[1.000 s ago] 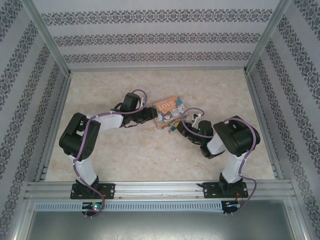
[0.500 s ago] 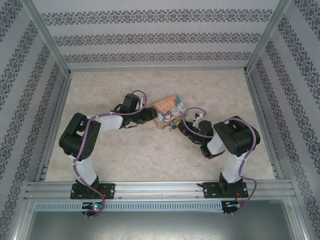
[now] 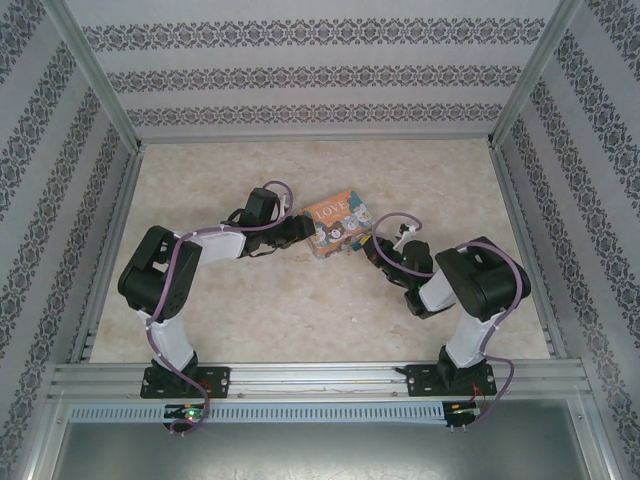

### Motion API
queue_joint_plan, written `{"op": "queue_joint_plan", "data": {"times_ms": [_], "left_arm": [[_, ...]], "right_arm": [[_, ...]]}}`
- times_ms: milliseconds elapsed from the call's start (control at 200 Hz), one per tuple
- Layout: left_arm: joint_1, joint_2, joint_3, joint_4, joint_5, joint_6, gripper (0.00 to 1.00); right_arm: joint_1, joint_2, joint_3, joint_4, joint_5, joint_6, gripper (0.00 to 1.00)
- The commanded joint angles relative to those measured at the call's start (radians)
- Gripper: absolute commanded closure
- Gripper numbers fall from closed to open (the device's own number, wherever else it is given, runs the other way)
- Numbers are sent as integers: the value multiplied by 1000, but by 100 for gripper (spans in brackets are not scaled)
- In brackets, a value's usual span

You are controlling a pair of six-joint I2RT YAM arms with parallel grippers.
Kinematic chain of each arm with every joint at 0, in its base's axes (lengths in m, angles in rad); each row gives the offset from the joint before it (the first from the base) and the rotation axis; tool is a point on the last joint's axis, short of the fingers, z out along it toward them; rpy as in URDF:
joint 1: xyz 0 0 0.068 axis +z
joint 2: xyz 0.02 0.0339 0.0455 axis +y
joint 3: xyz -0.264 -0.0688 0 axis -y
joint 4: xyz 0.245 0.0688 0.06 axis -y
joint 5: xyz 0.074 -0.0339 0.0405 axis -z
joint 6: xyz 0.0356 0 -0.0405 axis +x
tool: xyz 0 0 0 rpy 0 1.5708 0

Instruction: Unlock the padlock with the key

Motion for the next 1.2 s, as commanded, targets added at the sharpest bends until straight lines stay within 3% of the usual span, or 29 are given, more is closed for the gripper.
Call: {"op": "queue_joint_plan", "data": {"times_ms": [0, 495, 759, 904, 1194], "left_arm": [[2, -11, -36, -85, -41, -5, 46], [2, -162, -72, -104, -87, 9, 34], [5, -346, -189, -97, -213, 35, 29], [9, -475, -269, -137, -345, 64, 25], [14, -762, -420, -177, -561, 126, 8]], "right_arm": [[-15, -55, -18, -17, 29, -33, 100], [-42, -316, -38, -295, -11, -143, 100], [-40, -487, -4, -568, -59, -234, 100], [-29, -580, 16, -737, -83, -286, 100], [24, -775, 55, -1080, -100, -387, 100]]}}
